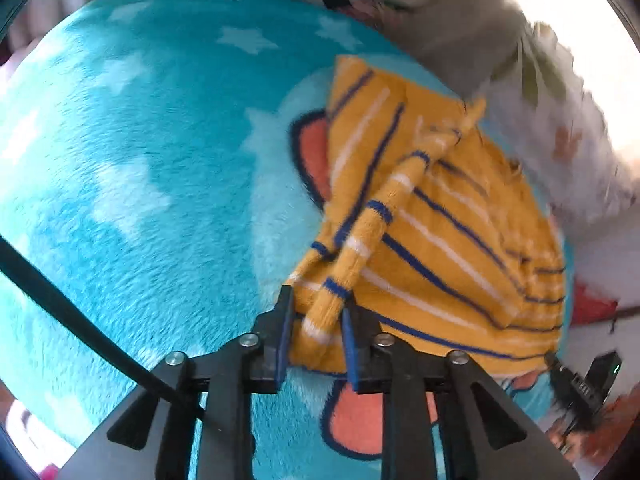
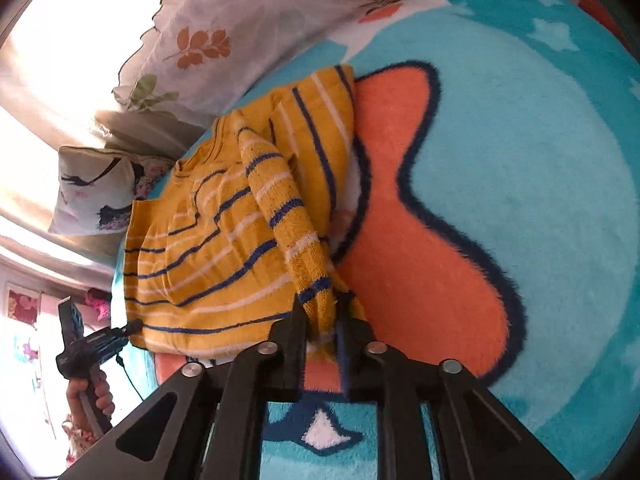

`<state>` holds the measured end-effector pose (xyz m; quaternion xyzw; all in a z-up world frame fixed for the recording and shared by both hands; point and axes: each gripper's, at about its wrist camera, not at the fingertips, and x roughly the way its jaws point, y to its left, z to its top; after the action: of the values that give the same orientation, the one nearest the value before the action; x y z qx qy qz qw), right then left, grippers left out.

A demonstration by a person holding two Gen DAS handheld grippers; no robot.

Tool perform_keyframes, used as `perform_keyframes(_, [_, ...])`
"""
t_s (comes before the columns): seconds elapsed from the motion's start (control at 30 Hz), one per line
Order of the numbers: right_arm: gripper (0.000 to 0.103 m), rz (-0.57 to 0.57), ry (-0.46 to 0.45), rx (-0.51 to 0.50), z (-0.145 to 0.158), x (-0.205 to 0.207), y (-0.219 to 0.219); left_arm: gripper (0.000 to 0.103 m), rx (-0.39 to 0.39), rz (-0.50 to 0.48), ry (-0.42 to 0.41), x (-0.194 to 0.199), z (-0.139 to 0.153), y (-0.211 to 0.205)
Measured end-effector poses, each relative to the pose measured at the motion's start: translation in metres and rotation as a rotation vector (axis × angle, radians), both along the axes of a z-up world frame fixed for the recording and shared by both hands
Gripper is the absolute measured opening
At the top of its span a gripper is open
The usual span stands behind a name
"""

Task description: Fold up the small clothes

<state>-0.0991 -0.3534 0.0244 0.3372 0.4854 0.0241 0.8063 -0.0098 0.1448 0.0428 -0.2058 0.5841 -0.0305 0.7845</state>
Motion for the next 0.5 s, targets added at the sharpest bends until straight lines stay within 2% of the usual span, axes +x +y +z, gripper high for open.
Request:
perform_keyframes(0.07, [0.025, -0.048, -0.03, -0.053, 0.014, -0.005, -0.005, 0.038, 0.056, 0.037, -0.044, -0.013, 0.014, 0.006])
perform_keyframes(0.13, [0.029, -0.103, -0.07, -0.144, 0.031, -0.009, -0.012, 0.039, 0.123, 0.044, -0.079, -0.023, 0.028, 0.006])
perform_keyframes(0.2, [0.031, -0.124, -0.119, -0.194, 0.048, -0.007, -0.014, 0.042, 0.173, -0.007, -0.145, -0.029, 0.048, -0.006])
perform_keyframes(0.23, [0.031, -0.116, -0.138, -0.203, 0.054, -0.003, -0.012, 0.049, 0.18, -0.039, -0.172, -0.027, 0.054, -0.012])
perform_keyframes(0.27, [0.034, -0.09, -0.153, -0.207, 0.057, 0.004, -0.007, 0.055, 0.187, -0.075, -0.196, -0.023, 0.059, -0.023])
perform_keyframes(0.33, [0.038, -0.037, -0.161, -0.217, 0.057, 0.019, 0.008, 0.058, 0.197, -0.159, -0.243, -0.008, 0.067, -0.046])
perform_keyframes(0.4, [0.038, 0.041, -0.159, -0.233, 0.051, 0.04, 0.031, 0.058, 0.212, -0.209, -0.26, 0.014, 0.067, -0.07])
perform_keyframes(0.5, [0.038, 0.135, -0.157, -0.283, 0.046, 0.075, 0.063, 0.058, 0.172, -0.283, -0.288, 0.053, 0.06, -0.1])
